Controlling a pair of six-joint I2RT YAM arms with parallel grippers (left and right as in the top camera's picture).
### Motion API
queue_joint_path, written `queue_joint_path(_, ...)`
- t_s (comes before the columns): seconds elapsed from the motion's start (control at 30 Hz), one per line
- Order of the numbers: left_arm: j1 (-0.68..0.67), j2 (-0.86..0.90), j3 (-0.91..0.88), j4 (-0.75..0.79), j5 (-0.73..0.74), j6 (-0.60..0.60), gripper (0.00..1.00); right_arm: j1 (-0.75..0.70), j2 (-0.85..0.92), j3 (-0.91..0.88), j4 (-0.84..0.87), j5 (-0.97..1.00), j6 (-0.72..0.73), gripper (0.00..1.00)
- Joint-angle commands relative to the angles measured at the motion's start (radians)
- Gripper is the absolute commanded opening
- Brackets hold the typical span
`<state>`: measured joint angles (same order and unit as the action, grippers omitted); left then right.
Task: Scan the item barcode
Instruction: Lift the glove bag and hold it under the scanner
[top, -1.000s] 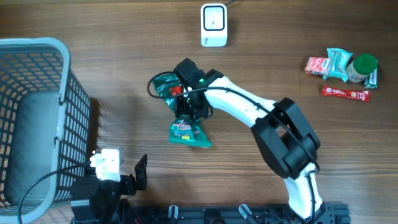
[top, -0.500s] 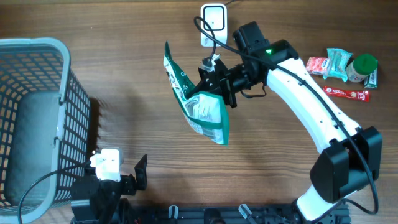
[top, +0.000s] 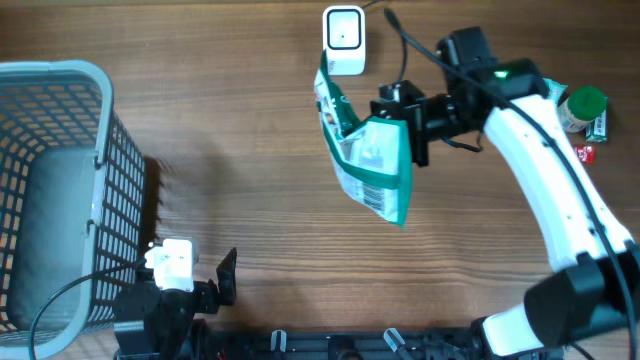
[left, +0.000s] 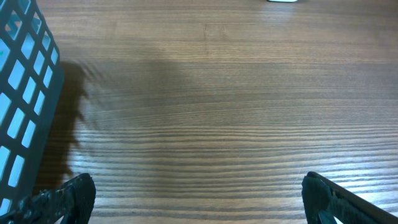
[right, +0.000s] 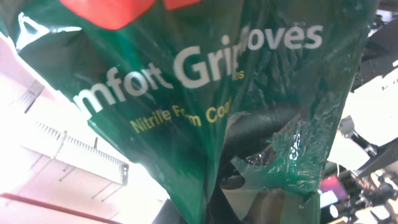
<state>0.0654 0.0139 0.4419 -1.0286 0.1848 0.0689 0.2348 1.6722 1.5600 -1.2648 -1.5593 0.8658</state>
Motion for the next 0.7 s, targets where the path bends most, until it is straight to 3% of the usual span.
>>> queue_joint_path(0.0, 0.004, -0.005, 0.000, 0.004, 0.008, -0.006, 1.00, -0.050, -0.066, 0.002, -0.037, -0.065, -0.094, 0.04)
queue_joint_path(0.27, 0.004, -0.005, 0.000, 0.004, 0.008, -0.006, 1.00, -0.145, -0.124, 0.002, -0.189, -0.065, -0.240, 0.04)
queue_joint_path(0.5, 0.004, -0.005, 0.000, 0.004, 0.008, -0.006, 1.00, -0.157, -0.124, 0.002, -0.194, -0.051, -0.238, 0.04)
queue_joint_path(0.6, 0.004, -0.005, 0.000, 0.004, 0.008, -0.006, 1.00, -0.157, -0.124, 0.002, -0.166, 0.154, -0.095, 0.04)
queue_joint_path(0.67, 0.004, -0.005, 0.000, 0.004, 0.008, -0.006, 1.00, -0.157, -0.124, 0.002, -0.115, 0.184, 0.006, 0.04)
